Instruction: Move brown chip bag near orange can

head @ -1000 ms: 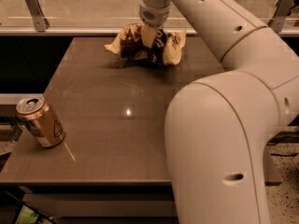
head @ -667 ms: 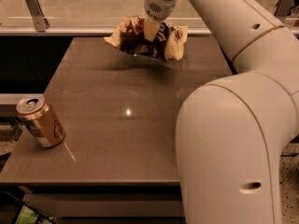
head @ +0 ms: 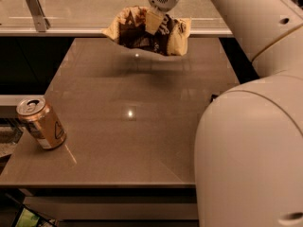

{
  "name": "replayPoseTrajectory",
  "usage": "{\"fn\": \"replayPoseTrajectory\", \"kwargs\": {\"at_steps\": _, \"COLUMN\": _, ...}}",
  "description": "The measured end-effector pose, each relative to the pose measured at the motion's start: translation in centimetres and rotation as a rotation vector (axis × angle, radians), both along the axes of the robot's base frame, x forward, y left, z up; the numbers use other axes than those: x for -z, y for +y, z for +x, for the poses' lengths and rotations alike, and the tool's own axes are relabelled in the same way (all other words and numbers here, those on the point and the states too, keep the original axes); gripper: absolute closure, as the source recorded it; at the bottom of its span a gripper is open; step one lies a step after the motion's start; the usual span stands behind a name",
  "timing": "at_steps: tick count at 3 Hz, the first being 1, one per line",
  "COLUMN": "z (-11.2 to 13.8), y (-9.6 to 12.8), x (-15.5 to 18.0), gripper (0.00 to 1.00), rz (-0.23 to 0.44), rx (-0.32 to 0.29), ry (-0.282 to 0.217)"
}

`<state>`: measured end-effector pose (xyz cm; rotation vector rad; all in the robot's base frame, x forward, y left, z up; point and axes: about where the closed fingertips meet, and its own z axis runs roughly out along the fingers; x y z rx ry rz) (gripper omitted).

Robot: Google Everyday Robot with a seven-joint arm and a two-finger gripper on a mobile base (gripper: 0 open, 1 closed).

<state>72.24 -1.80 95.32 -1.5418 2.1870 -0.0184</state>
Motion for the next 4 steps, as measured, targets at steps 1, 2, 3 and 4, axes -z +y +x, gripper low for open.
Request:
{"fn": "replayPoseTrajectory", "kwargs": {"at_steps": 1, "z": -2.8, "y": 0.6, "x": -1.7, "gripper": 1.0, "rz": 0.005, "rx": -0.021, "ry": -0.023}}
{"fn": "replayPoseTrajectory", "kwargs": {"at_steps": 2, "z": -6.0, "y": 1.1, "x": -2.4, "gripper": 1.0, "rz": 0.004, "rx": -0.037, "ry": -0.048}}
{"fn": "replayPoseTrajectory", "kwargs": {"at_steps": 3, "z": -8.9, "y": 1.2, "x": -2.6, "gripper": 1.0, "rz": 0.012, "rx": -0.051, "ry": -0.075}}
{"fn": "replayPoseTrajectory", "kwargs": {"at_steps": 4, "z": -11.3, "y": 1.5, "x": -2.6, "gripper": 1.0, "rz": 0.011, "rx": -0.056, "ry": -0.099}}
